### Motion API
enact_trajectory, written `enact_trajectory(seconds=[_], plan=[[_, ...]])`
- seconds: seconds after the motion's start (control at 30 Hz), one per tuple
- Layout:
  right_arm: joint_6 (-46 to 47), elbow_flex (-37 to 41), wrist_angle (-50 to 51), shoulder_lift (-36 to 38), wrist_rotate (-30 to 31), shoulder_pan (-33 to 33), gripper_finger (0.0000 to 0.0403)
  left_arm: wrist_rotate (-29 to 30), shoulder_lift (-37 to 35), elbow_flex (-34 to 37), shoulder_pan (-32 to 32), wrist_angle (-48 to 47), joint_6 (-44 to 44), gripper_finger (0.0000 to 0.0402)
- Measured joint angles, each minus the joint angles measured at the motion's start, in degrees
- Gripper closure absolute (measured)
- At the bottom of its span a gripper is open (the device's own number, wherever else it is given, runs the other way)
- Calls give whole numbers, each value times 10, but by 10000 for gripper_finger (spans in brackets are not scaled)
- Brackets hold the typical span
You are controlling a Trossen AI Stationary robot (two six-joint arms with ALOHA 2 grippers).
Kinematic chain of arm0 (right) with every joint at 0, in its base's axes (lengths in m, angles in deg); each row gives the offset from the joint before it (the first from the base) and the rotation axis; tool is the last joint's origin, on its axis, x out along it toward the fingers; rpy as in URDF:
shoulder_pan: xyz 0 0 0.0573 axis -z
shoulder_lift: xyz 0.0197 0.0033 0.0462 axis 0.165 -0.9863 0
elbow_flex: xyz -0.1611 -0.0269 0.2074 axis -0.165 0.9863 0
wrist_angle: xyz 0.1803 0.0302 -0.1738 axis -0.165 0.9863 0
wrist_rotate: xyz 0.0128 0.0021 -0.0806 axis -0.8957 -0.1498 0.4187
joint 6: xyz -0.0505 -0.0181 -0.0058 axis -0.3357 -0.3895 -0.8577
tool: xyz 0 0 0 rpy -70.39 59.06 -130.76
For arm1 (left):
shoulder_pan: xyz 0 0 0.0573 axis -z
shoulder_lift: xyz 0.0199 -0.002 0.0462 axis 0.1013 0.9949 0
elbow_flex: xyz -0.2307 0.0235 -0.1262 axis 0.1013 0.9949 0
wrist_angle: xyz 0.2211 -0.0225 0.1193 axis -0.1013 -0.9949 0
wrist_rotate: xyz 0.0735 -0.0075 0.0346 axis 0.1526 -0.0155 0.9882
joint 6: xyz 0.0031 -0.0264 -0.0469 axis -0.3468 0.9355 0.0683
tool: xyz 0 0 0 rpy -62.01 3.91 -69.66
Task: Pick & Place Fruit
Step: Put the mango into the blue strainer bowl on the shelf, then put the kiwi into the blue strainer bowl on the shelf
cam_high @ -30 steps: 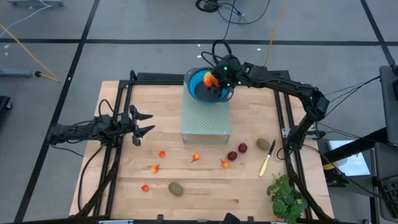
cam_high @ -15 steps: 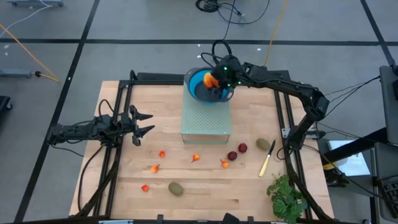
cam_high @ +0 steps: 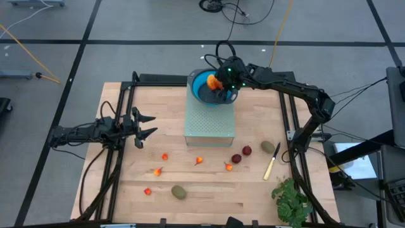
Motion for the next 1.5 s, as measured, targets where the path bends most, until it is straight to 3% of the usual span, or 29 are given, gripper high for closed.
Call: enact_trajectory(seconds=[0.23, 0.57, 0.9, 1.5], plan=[[-15, 0, 0, 0, 0, 0, 105, 0, 0, 0, 0, 0, 0, 167], [-15, 1, -17, 11, 0, 0, 106, 0, 0, 0, 0, 0, 0, 167], [-12, 1, -21, 72, 0, -21, 179, 0, 0, 0, 0, 0, 0, 167], [-10, 5, -7, 159, 2, -127, 305, 0, 0, 0, 0, 0, 0, 167]])
